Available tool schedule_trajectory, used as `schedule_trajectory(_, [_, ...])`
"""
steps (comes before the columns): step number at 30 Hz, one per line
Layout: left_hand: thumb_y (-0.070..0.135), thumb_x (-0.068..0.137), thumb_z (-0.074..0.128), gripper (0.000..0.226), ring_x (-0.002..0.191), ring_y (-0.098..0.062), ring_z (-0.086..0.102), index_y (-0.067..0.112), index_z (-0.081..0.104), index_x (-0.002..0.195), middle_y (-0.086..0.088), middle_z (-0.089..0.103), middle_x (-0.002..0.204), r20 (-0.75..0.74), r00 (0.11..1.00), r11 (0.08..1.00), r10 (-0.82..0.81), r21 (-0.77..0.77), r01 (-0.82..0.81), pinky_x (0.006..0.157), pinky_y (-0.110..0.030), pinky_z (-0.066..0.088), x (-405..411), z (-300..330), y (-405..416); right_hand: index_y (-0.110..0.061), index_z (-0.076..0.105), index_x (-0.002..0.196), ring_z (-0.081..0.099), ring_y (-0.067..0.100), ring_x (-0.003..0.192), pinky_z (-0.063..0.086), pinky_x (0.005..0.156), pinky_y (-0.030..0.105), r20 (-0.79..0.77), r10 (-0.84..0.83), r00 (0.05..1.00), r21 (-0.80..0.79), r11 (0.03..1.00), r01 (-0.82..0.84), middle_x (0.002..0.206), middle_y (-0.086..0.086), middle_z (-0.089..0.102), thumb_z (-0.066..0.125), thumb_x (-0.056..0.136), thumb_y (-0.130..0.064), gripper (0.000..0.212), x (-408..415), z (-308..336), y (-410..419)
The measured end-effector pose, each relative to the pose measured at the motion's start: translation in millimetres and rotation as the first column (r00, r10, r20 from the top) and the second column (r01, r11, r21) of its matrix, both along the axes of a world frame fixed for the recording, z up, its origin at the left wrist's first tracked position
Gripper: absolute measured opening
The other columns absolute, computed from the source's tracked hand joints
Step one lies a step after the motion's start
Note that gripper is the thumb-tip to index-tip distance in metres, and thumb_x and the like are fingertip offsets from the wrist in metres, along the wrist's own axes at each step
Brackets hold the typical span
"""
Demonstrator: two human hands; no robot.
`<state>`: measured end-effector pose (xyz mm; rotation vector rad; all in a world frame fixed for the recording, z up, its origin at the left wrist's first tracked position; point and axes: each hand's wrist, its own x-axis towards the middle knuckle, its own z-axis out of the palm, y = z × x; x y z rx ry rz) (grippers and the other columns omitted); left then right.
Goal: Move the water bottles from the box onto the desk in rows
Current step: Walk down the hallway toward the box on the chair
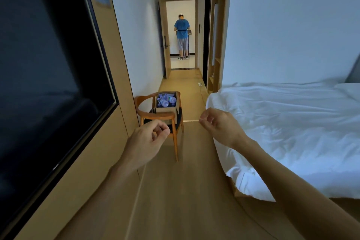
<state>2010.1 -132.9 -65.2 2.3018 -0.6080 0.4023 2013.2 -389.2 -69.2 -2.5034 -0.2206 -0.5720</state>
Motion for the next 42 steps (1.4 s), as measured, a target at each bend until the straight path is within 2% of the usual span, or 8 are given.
schedule_trajectory(11, [0.043,0.095,0.052,0.011,0.074,-0.005,0.059,0.035,0.058,0.098,0.015,0.060,0.082,-0.006,1.000,1.000,0.016,0.003,-0.016,0.064,-0.032,0.055,229,-2,-53,-0.027,0.061,0.105,0.059,0.004,0.078,0.057,0.071,0.032,0.000,0.023,1.000,-0.032,0.999,-0.023,0.089,-0.012,0.061,0.053,0.096,-0.043,0.020,243,-3,-55])
schedule_trajectory(17, [0.043,0.095,0.052,0.008,0.073,-0.002,0.058,0.037,0.057,0.099,0.015,0.059,0.083,-0.015,0.999,0.999,0.045,-0.018,-0.045,0.061,-0.025,0.052,335,-3,-64,-0.030,0.058,0.105,0.059,0.004,0.078,0.056,0.071,0.029,-0.019,0.045,0.999,-0.045,0.998,-0.046,0.089,-0.014,0.060,0.052,0.096,-0.046,0.019,352,-3,-64])
schedule_trajectory(24, [0.040,0.094,0.054,0.007,0.070,-0.007,0.059,0.035,0.058,0.097,0.013,0.059,0.081,-0.017,0.999,0.998,0.044,-0.040,-0.045,0.060,-0.030,0.054,471,-22,-70,-0.030,0.058,0.105,0.059,0.003,0.077,0.057,0.071,0.029,-0.028,0.038,0.999,-0.050,0.998,-0.039,0.089,-0.014,0.061,0.053,0.096,-0.046,0.019,487,-23,-71])
schedule_trajectory(35, [0.040,0.094,0.054,0.008,0.070,-0.006,0.058,0.034,0.058,0.098,0.014,0.059,0.083,-0.072,0.997,0.999,0.031,-0.013,-0.032,0.061,-0.024,0.052,689,-24,-75,-0.032,0.057,0.104,0.060,0.002,0.078,0.059,0.070,0.030,-0.062,0.005,0.998,-0.008,1.000,-0.006,0.089,-0.017,0.059,0.053,0.095,-0.046,0.017,687,-34,-70])
schedule_trajectory(42, [0.042,0.093,0.055,0.004,0.069,0.001,0.058,0.040,0.056,0.096,0.018,0.060,0.079,-0.078,0.995,0.996,0.065,0.060,-0.060,0.056,-0.013,0.041,793,-40,-95,-0.030,0.056,0.106,0.060,0.001,0.078,0.058,0.071,0.028,-0.102,0.020,0.995,-0.009,1.000,-0.021,0.088,-0.018,0.057,0.052,0.095,-0.045,0.018,791,-55,-87])
